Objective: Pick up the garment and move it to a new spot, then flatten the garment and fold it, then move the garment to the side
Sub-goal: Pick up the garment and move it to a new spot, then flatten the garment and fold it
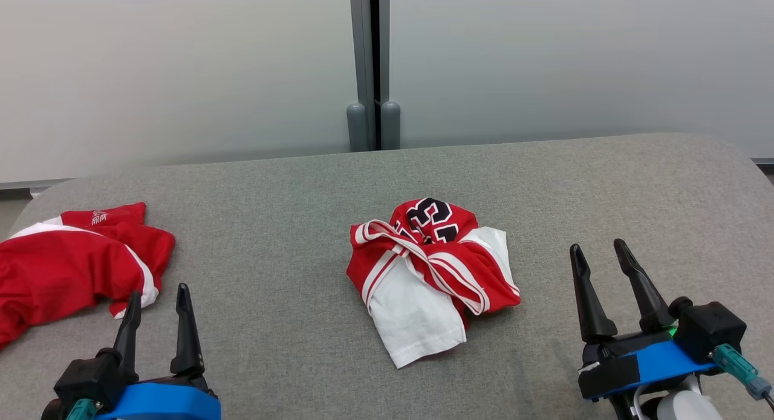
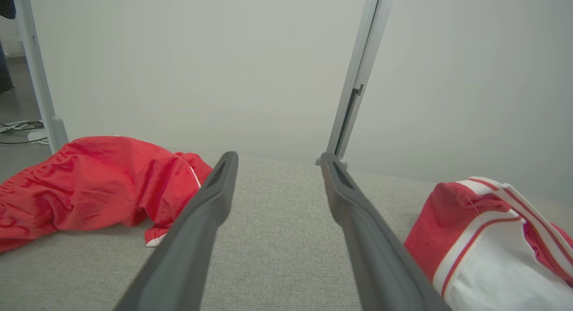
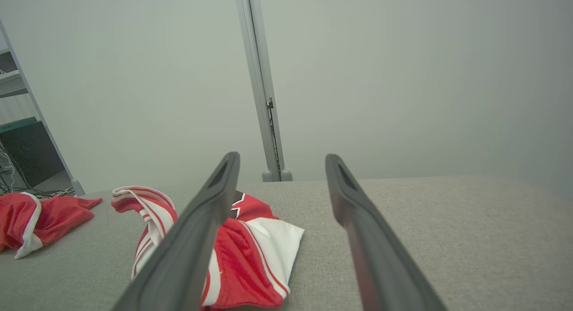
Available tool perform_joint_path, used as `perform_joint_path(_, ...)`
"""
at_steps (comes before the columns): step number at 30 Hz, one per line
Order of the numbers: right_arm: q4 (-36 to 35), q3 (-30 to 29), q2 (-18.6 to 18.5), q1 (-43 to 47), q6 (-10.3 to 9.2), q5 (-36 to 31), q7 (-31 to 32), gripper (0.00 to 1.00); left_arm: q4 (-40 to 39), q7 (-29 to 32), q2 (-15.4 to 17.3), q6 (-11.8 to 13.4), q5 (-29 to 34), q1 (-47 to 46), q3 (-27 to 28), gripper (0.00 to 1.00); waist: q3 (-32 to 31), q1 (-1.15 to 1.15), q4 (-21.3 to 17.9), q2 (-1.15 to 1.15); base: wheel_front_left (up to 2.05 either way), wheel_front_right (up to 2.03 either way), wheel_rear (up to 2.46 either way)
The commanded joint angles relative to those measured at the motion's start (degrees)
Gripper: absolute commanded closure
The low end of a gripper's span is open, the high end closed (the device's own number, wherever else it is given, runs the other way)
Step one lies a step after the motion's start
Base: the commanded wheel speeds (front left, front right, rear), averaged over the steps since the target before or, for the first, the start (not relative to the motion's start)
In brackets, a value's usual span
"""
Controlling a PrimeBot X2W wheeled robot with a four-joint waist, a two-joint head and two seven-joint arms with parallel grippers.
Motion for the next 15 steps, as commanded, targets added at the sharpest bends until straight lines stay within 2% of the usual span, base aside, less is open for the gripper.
perform_joint_path(1, 0.32, 0.23, -0.39, -0.59, 0.01, 0.19, -0.18, 0.0, 0.53, -0.14, -0.18, -0.79, 0.63, -1.18, 0.5, 0.0, -0.02, 0.0, -0.01, 0.0, 0.0, 0.0, 0.0)
perform_joint_path(15, 2.47, 1.59, -1.27, -1.37, 0.01, 1.1, -0.18, 0.0, 3.08, -0.15, -2.45, -3.11, 3.04, -2.12, 2.56, 0.0, -0.62, 0.0, 0.86, 0.0, 0.0, 0.0, 0.0)
